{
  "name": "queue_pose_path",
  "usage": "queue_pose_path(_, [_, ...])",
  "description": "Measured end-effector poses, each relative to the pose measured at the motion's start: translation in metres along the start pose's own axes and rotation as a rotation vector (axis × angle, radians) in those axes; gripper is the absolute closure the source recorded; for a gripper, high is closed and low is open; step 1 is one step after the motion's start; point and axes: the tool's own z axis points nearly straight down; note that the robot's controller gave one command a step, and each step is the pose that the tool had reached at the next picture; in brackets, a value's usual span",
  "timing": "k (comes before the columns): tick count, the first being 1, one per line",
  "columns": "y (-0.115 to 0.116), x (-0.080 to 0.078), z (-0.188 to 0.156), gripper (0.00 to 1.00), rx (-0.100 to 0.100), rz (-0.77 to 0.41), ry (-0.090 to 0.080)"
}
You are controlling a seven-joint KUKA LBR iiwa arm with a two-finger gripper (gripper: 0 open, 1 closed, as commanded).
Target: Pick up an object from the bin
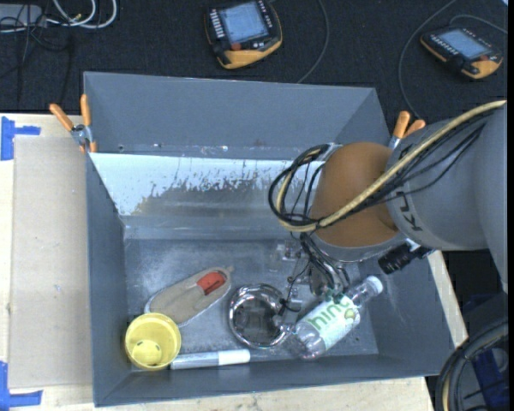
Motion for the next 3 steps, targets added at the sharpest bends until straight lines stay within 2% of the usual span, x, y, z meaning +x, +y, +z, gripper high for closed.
queue_pose_path(1, [0.031, 0.047, 0.041, 0.0, -0.001, -0.138, -0.004])
queue_pose_path(2, [-0.011, 0.03, 0.04, 0.0, 0.0, 0.082, -0.003])
queue_pose_path(3, [0.02, 0.057, 0.038, 0.0, -0.003, -0.025, -0.024])
